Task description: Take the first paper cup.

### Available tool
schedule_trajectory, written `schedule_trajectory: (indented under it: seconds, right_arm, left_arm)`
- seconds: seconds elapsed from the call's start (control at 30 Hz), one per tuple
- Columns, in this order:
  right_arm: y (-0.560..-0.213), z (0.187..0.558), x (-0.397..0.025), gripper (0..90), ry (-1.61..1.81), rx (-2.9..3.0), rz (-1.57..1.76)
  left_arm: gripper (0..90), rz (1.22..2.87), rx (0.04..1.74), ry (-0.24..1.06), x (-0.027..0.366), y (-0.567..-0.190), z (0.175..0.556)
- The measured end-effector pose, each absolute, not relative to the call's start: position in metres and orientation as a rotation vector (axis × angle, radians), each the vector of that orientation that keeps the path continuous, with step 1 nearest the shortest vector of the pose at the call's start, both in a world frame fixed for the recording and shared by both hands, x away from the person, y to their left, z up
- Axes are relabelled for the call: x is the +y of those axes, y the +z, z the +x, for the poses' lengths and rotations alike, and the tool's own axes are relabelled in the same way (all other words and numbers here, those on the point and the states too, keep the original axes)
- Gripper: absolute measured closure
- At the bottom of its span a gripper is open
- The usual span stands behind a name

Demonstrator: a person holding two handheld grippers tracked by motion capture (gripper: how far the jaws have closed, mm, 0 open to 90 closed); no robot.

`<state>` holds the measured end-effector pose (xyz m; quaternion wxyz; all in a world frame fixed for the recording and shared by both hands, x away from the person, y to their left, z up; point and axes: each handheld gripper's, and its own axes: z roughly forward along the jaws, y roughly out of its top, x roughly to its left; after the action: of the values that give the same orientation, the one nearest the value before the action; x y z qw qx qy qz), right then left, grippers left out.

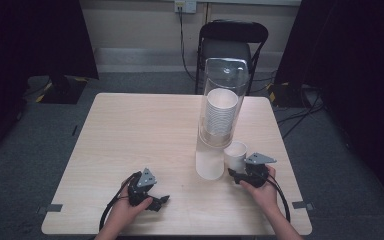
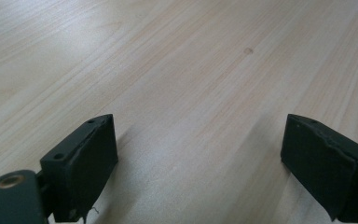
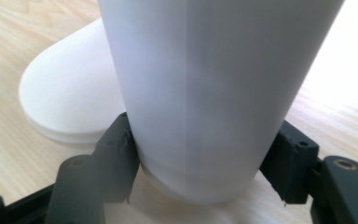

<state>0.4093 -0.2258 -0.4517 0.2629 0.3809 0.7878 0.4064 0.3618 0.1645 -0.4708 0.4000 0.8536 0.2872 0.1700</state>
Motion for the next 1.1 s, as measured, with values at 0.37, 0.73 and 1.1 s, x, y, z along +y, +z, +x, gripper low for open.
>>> schedule_trajectory:
  seconds: [0.37, 0.73, 1.1]
  right_arm:
    - [-0.447, 0.394, -0.224, 35.2, 1.149, 2.153, 0.945]
    - [-0.453, 0.373, -0.193, 35.0, 1.194, 2.258, 0.754]
    - [-0.454, 0.366, -0.152, 34.8, 1.189, 2.317, 0.555]
  left_arm:
    - [10.2, 2.159, 0.728, 0.434, 0.164, -0.471, 0.362]
    - [16.4, 2.132, 0.726, 0.441, 0.154, -0.462, 0.356]
    - [16.9, 1.925, 0.752, 0.328, 0.162, -0.409, 0.353]
